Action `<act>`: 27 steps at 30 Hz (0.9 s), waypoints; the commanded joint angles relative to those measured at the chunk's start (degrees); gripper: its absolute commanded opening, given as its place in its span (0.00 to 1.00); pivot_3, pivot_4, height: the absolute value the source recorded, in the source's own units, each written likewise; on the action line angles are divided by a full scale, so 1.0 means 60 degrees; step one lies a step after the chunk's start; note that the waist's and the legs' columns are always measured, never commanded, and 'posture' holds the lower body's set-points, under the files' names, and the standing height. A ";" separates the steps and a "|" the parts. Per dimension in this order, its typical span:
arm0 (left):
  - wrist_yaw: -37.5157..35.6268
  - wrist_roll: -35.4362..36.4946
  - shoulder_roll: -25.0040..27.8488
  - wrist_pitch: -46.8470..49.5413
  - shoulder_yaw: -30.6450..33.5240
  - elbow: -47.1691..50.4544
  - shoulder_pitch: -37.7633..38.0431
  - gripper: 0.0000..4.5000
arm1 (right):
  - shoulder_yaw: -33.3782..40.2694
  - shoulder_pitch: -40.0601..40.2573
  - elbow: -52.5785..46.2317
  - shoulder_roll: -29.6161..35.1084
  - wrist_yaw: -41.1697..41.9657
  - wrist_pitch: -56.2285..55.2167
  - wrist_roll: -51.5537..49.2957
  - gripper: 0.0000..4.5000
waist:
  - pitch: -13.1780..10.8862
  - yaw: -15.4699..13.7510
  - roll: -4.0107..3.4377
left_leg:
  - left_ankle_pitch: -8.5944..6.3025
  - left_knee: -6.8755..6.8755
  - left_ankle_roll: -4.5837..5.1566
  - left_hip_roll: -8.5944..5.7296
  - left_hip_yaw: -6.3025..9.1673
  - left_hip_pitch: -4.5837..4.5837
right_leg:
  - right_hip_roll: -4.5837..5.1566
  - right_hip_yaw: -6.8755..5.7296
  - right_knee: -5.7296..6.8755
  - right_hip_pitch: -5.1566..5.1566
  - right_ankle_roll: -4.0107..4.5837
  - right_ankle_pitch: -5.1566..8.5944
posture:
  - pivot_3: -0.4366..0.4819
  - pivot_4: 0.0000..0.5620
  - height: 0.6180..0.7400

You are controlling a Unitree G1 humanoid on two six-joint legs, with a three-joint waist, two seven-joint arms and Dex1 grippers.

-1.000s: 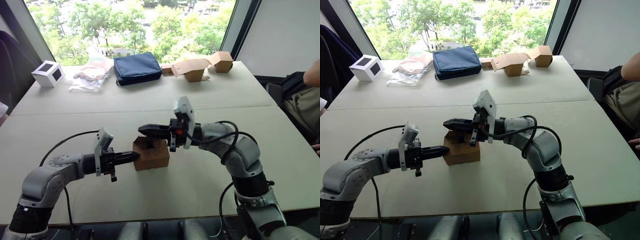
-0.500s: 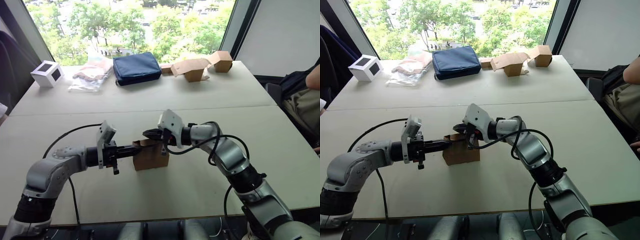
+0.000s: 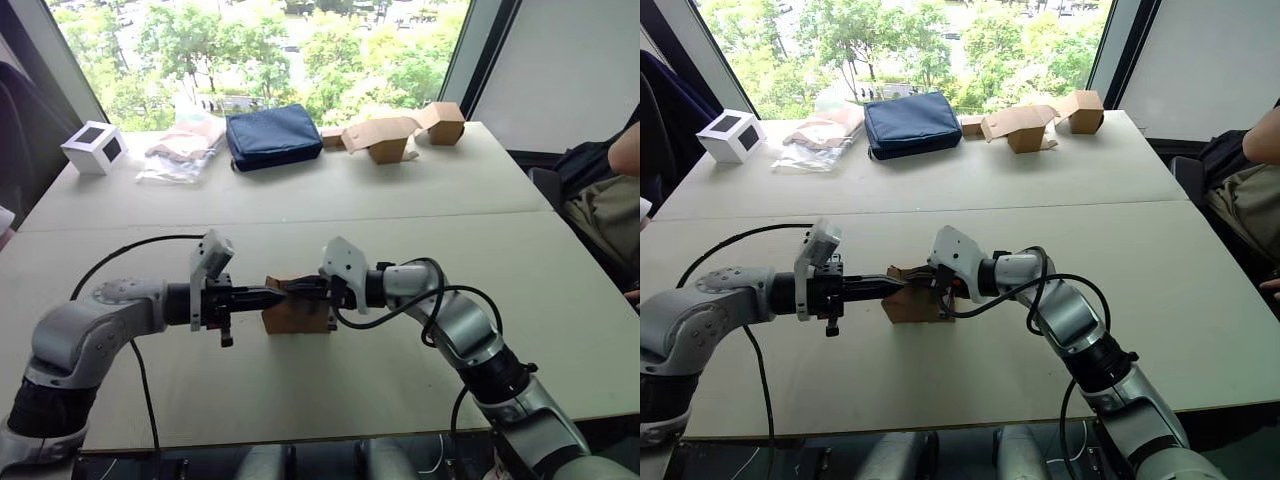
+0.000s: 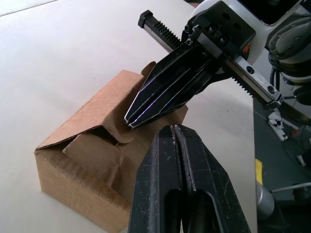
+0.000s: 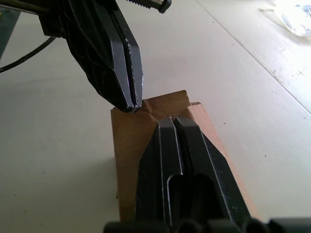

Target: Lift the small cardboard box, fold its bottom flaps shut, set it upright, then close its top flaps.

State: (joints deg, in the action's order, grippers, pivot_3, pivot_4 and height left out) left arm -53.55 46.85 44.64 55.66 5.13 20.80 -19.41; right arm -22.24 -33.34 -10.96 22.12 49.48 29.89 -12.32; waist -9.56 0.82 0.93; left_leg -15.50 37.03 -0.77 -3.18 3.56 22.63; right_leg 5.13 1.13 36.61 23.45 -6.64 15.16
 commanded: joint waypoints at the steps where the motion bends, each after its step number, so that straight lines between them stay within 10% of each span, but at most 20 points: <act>1: -0.0138 0.0191 0.0273 -0.0057 0.0338 0.0244 0.0070 0.01 | 0.0059 0.0011 -0.0132 -0.0059 0.0045 -0.0115 -0.0005 0.00 | 0.0000 -0.0001 0.0000 | 0.0000 0.0000 0.0000 0.0000 -0.0001 0.0000 | -0.0001 0.0000 0.0000 0.0000 0.0000 0.0000 | 0.48 0.27 1.00; 27: -0.1210 -0.1609 -0.0133 -0.2544 -0.0517 -0.1607 0.1199 0.01 | 0.0377 -0.0910 0.0673 -0.0439 -0.0557 -0.0179 0.0268 0.00 | -0.0002 -0.0002 -0.0006 | 0.0000 -0.0008 -0.0001 0.0001 0.0000 0.0000 | 0.0009 0.0000 -0.0020 -0.0003 0.0006 -0.0005 | 0.48 0.27 1.00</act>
State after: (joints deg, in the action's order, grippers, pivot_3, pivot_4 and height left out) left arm -60.87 38.09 44.13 41.04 2.80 11.77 -12.90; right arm -18.47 -37.82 -6.88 19.16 46.03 30.32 -12.56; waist -9.57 0.81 0.90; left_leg -15.50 36.98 -0.78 -3.17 3.57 22.63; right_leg 5.19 1.12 36.49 23.43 -6.61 15.13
